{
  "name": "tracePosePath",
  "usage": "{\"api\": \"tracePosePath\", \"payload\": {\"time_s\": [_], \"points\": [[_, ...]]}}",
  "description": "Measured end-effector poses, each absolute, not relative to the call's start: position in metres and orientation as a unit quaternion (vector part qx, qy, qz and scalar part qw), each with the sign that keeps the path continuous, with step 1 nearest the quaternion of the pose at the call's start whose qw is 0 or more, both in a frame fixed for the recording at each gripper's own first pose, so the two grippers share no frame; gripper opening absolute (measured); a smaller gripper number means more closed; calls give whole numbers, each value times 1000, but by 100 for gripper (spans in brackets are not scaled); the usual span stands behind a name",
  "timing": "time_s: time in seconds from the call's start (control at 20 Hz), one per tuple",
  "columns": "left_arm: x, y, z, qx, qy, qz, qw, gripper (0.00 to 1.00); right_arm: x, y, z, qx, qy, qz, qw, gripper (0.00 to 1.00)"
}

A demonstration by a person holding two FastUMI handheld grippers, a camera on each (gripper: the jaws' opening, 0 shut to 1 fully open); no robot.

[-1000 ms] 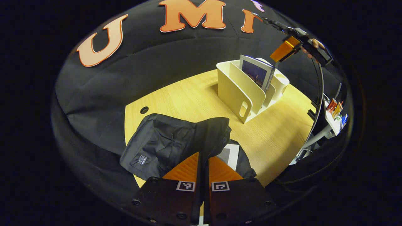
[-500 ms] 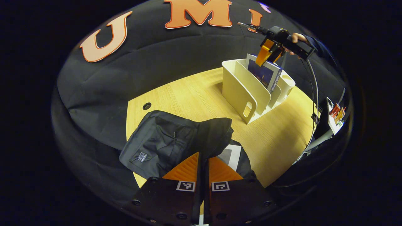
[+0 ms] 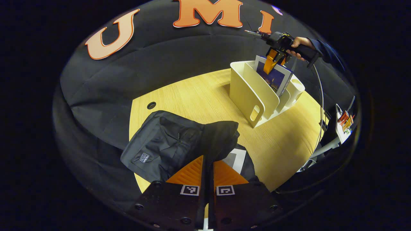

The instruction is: Open the schoolbag, grab two books from the bookshelf and put them into the schoolbag.

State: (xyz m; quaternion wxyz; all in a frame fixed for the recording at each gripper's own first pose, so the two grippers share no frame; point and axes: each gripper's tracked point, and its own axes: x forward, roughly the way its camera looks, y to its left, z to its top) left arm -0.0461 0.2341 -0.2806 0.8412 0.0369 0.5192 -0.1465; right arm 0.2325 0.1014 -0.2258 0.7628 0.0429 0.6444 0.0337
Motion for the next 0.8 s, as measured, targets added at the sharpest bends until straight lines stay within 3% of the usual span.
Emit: {"api": "tracePosePath", "payload": {"time_s": [0.45, 0.8], "points": [[-49, 242, -279, 49, 501, -220, 836, 5, 181, 98, -170, 61, 608, -5, 792, 36], [-53, 246, -279, 63, 482, -286, 826, 5, 93, 108, -139, 97, 586, -45, 803, 36]]}}
